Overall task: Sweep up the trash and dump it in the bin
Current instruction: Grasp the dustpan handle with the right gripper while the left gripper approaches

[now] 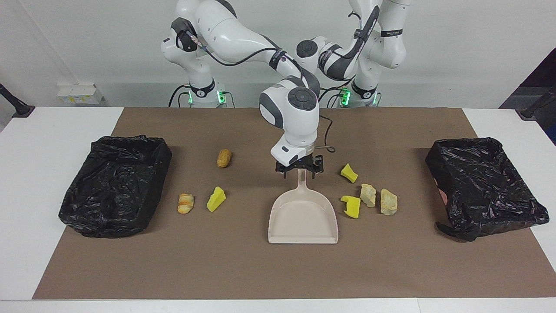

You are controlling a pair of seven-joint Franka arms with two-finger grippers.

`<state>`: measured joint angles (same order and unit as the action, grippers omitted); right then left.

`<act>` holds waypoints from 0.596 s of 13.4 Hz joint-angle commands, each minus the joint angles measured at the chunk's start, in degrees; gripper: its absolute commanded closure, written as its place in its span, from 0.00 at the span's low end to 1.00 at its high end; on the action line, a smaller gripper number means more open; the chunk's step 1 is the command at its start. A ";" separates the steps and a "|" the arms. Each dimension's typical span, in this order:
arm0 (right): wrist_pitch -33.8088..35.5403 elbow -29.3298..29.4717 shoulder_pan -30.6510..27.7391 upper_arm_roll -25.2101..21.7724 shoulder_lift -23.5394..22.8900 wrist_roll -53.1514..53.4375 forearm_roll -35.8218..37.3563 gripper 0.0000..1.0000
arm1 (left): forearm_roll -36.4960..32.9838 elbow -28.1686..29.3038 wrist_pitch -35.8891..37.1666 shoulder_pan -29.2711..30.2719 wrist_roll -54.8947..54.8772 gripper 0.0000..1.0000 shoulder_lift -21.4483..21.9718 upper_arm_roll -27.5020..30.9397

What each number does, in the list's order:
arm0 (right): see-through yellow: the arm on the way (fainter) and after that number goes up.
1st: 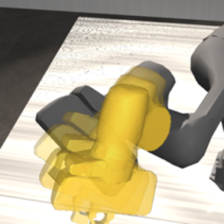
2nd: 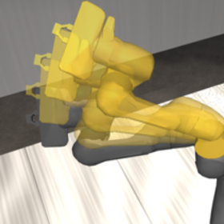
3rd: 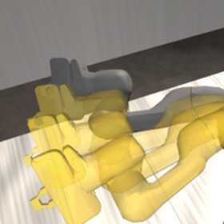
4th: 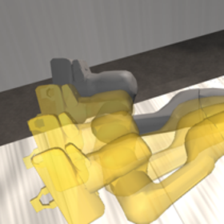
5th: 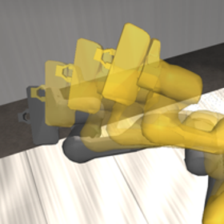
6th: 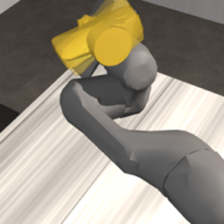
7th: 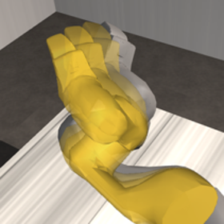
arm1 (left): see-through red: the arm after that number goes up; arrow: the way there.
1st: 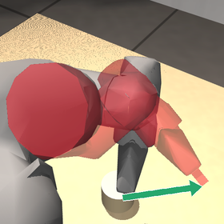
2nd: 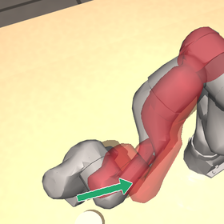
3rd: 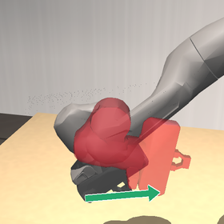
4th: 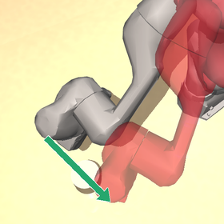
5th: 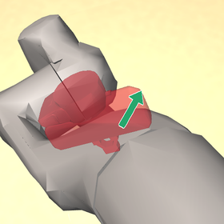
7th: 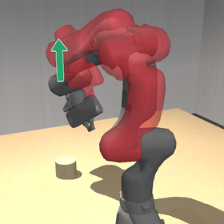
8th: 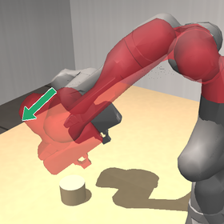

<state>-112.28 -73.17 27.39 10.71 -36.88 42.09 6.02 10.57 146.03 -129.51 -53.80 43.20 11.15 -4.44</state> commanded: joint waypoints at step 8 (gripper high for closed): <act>-4.18 -2.50 1.18 0.19 -2.14 1.07 0.92 0.38 | 0.94 0.58 6.71 0.36 2.59 1.00 3.78 1.71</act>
<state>-115.29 -73.95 29.29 10.46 -39.55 42.10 6.20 10.61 145.98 -125.67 -53.75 45.80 12.13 -3.67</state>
